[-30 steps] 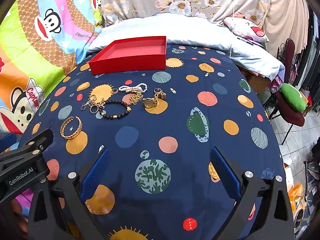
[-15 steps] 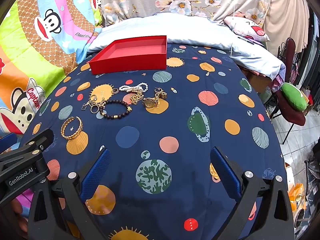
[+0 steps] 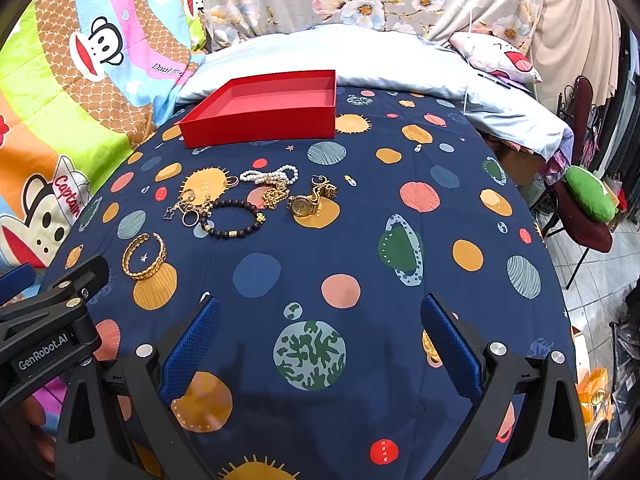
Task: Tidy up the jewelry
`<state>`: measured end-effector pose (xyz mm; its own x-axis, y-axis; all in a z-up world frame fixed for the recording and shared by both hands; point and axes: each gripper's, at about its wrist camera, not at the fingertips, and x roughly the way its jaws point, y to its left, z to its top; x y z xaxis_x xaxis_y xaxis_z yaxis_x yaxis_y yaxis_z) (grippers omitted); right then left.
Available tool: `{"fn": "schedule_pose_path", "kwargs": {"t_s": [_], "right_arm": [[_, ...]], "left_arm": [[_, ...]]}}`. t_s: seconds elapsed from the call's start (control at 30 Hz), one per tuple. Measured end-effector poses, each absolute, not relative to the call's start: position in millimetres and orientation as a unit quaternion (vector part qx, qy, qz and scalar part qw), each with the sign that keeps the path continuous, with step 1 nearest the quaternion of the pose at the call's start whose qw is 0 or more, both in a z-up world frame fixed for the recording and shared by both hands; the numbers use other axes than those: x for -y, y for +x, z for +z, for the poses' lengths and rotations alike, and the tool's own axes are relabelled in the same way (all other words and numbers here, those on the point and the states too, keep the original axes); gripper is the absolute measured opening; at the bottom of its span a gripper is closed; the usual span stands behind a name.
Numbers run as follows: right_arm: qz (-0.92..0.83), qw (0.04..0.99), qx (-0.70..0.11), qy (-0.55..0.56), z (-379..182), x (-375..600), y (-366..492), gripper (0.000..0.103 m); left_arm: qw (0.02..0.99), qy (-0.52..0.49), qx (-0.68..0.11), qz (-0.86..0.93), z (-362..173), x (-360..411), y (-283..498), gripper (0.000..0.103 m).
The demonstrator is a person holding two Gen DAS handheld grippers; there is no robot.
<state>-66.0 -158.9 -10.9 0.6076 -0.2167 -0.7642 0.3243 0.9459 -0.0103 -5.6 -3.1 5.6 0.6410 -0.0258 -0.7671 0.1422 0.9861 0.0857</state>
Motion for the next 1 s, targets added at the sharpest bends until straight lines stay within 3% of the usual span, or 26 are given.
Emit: {"fn": "schedule_pose_path", "kwargs": {"t_s": [0.4, 0.73, 1.0], "right_arm": [[-0.152, 0.892, -0.421, 0.067, -13.9, 160.5, -63.7, 0.098], [-0.166, 0.878, -0.441, 0.086, -29.6, 182.4, -48.0, 0.098], [-0.178, 0.875, -0.44, 0.1, -31.9, 199.2, -37.8, 0.098]], "left_arm": [[0.903, 0.057, -0.424, -0.045, 2.0, -0.3, -0.4, 0.098], [0.89, 0.018, -0.456, -0.017, -32.3, -31.0, 36.9, 0.098], [0.883, 0.029, -0.465, -0.059, -53.5, -9.7, 51.3, 0.098]]}}
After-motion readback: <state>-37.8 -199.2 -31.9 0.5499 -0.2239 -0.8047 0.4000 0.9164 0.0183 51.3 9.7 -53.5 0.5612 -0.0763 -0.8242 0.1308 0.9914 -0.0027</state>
